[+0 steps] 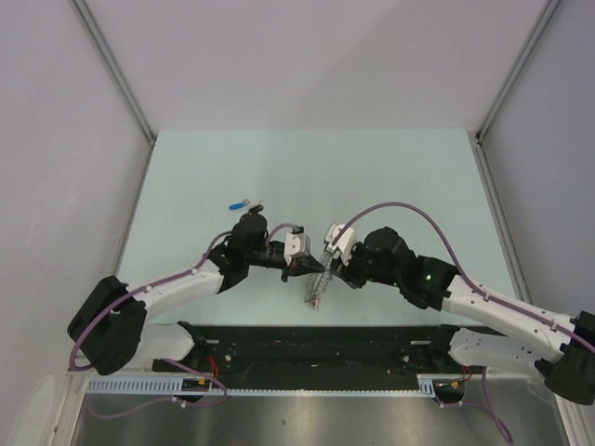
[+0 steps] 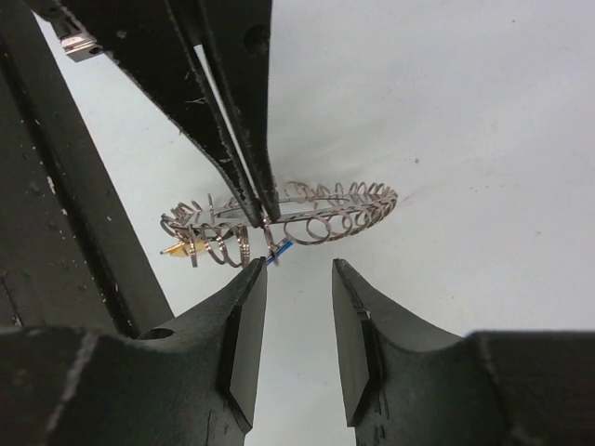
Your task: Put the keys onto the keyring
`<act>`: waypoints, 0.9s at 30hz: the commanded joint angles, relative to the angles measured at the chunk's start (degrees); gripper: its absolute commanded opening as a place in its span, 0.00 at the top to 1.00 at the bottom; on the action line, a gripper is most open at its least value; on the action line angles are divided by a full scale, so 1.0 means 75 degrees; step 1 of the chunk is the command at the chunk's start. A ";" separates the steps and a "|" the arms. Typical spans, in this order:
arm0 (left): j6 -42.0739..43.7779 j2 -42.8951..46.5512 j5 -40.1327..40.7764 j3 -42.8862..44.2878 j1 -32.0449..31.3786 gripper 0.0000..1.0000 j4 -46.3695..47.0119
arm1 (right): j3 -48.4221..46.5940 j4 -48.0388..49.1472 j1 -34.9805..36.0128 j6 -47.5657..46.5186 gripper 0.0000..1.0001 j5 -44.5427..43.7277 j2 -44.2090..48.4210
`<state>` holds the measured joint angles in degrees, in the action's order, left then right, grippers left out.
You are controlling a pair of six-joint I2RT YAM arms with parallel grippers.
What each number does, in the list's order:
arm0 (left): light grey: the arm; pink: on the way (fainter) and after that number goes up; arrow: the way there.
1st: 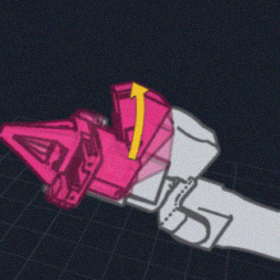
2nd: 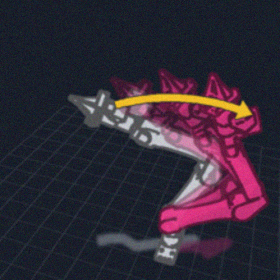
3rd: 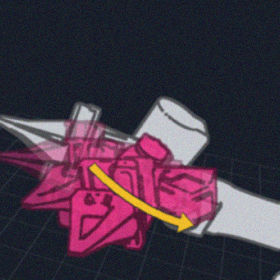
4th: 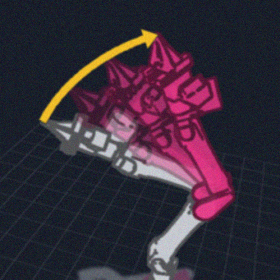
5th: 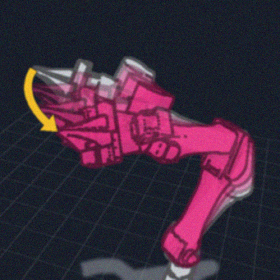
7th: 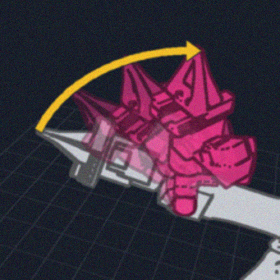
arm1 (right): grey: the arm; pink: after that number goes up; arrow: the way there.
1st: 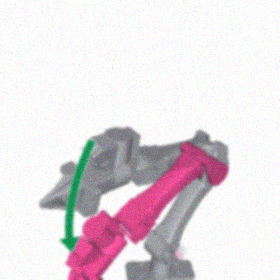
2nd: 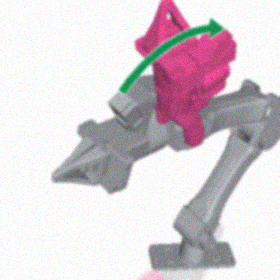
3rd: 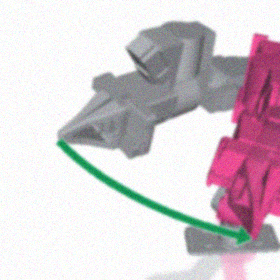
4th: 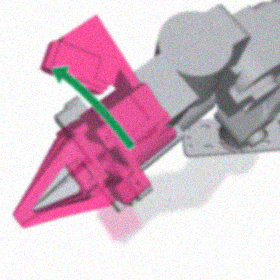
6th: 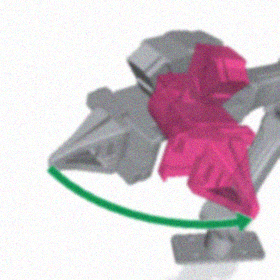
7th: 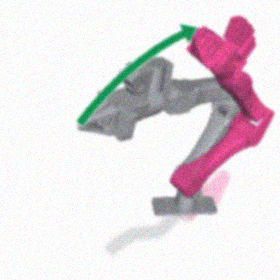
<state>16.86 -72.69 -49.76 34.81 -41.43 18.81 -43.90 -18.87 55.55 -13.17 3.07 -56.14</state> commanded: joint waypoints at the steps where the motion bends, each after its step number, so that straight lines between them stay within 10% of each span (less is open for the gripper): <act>1: -0.0116 0.0223 -0.0245 0.0047 0.0039 1.00 0.0375 | -0.0018 0.0372 -0.0105 -0.0131 0.62 0.0176 0.0114; 22: -0.0116 0.0164 -0.0514 0.0140 0.0028 1.00 0.0340 | -0.0018 0.0454 -0.0293 -0.0236 0.70 0.0821 -0.0191; 27: -0.0115 0.0152 -0.0503 0.0152 0.0040 1.00 0.0352 | -0.0029 0.0454 -0.0317 -0.0236 0.86 0.0879 -0.0190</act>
<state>16.49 -72.69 -51.29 34.81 -41.43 18.81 -43.90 -17.76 53.52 -14.35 8.67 -57.60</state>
